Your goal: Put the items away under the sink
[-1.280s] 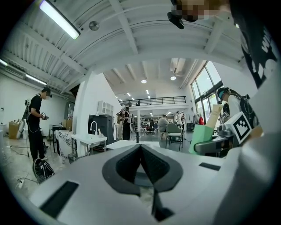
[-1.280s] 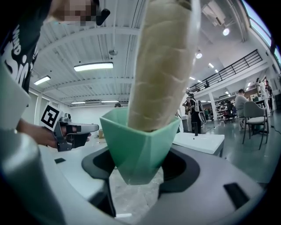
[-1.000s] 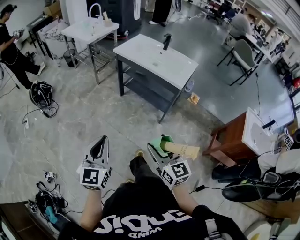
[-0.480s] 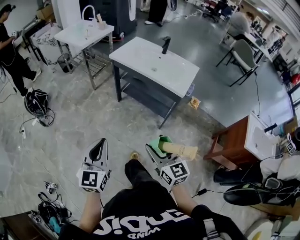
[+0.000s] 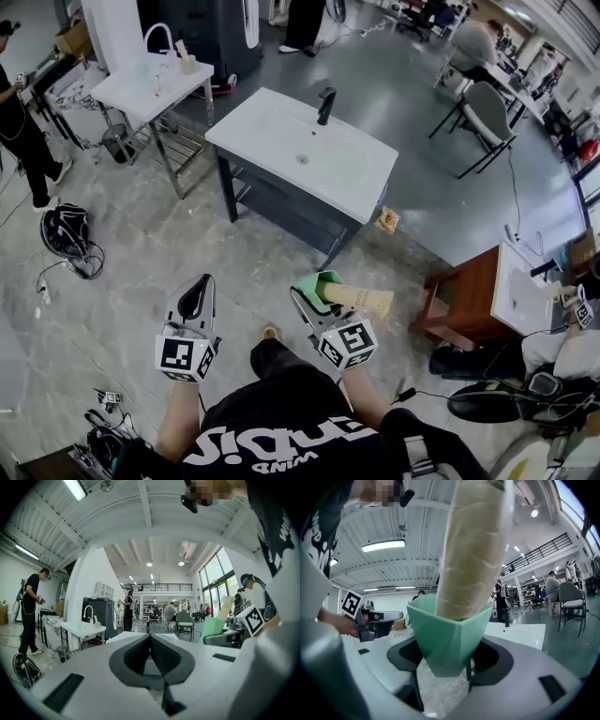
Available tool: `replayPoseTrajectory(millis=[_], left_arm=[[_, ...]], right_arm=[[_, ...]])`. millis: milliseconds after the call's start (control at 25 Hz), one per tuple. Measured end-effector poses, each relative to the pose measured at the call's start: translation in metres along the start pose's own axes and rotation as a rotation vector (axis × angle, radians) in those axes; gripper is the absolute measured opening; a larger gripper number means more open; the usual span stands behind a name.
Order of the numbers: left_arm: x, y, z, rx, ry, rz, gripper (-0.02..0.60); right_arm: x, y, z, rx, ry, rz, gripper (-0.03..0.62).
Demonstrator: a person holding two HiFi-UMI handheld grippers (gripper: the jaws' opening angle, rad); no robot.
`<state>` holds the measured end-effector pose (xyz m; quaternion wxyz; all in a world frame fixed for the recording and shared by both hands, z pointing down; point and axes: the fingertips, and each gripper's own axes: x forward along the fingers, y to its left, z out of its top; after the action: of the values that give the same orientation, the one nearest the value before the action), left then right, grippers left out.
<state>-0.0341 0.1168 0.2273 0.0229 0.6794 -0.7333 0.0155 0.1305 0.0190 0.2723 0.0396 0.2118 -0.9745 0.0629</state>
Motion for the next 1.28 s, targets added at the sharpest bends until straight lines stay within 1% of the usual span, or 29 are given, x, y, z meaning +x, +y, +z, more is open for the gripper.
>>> replayPoseTrajectory(millis=[280,520,800,1000,1280], left_arm=[[0.067,0.013,0.008,-0.003,0.008,-0.041,0.017],[0.108,0.024,0.014,-0.001,0.007,-0.055,0.017],[0.139,0.053,0.025,0.003,0.007,-0.069,0.017],[0.162,0.078,0.028,0.013,0.01,-0.099,0.017],[0.192,0.111,0.032,0.023,0.012,-0.163,0.017]], right_arm=[[0.043,-0.046,0.014,0.014,-0.006,-0.023,0.304],[0.073,-0.069,0.016,0.021,0.003,-0.024,0.304],[0.106,-0.081,0.026,0.032,0.014,-0.041,0.304],[0.129,-0.089,0.027,0.048,0.015,-0.084,0.304],[0.171,-0.093,0.037,0.031,0.01,-0.122,0.304]])
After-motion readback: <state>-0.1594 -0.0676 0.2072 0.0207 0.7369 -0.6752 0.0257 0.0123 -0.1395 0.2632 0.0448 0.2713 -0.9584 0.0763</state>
